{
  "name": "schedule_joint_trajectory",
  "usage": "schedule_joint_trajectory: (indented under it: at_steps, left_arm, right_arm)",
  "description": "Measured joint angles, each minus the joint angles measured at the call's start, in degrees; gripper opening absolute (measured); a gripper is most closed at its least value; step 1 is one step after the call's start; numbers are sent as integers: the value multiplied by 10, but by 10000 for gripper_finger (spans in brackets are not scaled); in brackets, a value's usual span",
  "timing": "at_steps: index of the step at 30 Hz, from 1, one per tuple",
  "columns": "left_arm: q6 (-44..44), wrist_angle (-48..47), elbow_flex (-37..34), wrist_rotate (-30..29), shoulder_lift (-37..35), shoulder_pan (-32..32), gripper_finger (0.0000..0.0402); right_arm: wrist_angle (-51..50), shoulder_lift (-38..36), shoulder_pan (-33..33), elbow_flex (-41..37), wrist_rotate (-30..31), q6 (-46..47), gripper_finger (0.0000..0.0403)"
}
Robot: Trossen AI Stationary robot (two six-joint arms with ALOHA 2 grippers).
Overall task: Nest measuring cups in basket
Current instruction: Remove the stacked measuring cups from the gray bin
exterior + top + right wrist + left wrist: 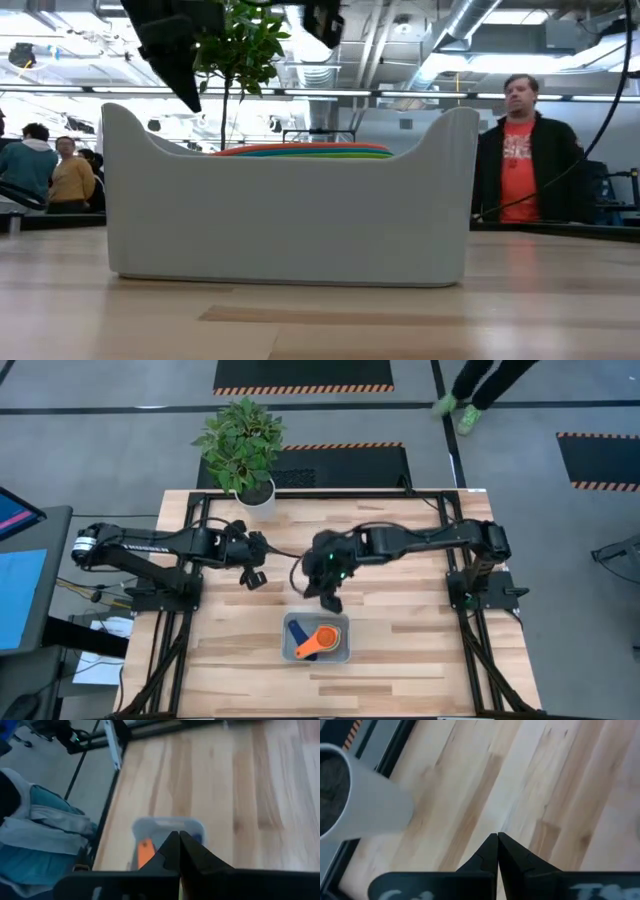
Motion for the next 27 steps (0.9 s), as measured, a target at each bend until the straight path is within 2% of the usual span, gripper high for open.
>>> schedule_joint_trajectory:
  at_steps: [5,8,15,20,27]
  left_arm:
    - [1,-41,0,0,0,9,0]
    - [-10,-63,0,-2,0,18,0]
    - [-9,-73,0,-1,0,21,0]
    - [-8,-73,0,-1,0,22,0]
    - [-18,-68,0,1,0,21,0]
  right_arm:
    - [-27,49,39,72,65,32,19]
    - [-87,82,51,134,92,30,26]
    - [-206,165,74,263,106,18,18]
    - [-248,202,96,292,106,9,23]
    - [-278,212,118,294,91,-3,26]
